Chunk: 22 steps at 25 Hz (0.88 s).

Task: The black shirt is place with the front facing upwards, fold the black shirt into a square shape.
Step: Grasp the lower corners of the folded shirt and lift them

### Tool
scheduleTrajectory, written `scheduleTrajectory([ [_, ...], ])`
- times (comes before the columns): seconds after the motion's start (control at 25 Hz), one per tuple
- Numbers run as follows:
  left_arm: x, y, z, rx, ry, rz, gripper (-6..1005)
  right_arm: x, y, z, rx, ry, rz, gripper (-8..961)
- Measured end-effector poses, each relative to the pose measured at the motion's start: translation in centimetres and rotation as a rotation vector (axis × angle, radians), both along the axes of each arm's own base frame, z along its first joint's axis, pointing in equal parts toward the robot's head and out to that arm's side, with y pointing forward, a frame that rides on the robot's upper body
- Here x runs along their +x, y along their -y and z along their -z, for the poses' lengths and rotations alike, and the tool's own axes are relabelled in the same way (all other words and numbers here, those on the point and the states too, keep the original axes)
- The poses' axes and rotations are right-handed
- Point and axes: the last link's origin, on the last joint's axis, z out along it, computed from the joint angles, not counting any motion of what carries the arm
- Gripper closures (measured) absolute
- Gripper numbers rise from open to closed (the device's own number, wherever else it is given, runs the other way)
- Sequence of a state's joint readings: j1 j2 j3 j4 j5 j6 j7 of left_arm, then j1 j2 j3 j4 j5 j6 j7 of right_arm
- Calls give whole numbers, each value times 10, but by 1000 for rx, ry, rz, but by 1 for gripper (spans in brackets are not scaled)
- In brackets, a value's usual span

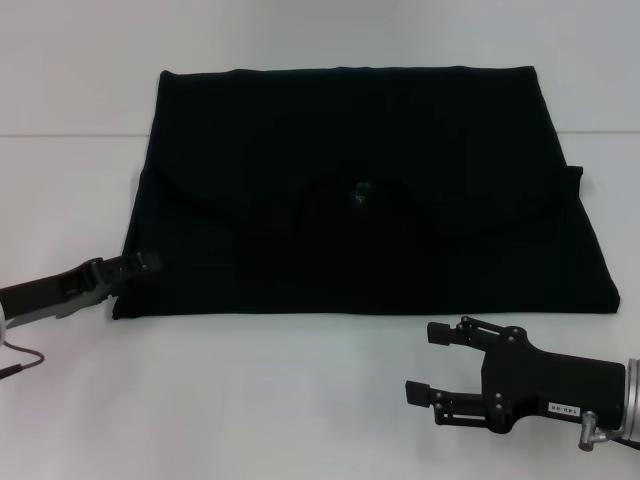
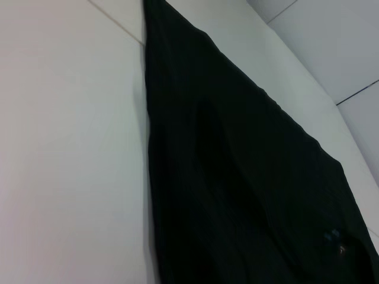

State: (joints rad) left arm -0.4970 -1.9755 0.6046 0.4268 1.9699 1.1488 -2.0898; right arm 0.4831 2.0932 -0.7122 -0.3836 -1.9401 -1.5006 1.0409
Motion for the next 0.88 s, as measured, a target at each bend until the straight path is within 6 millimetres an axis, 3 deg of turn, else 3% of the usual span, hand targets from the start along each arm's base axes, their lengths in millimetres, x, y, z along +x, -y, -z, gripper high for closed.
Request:
scheduleTrajectory([
  [0.56, 12, 4, 2, -40, 74, 41, 184, 0, -1, 0, 4, -2, 7, 64],
  [0.88, 5, 1, -1, -2, 50, 5, 184, 0, -1, 1, 4, 4, 10, 65],
])
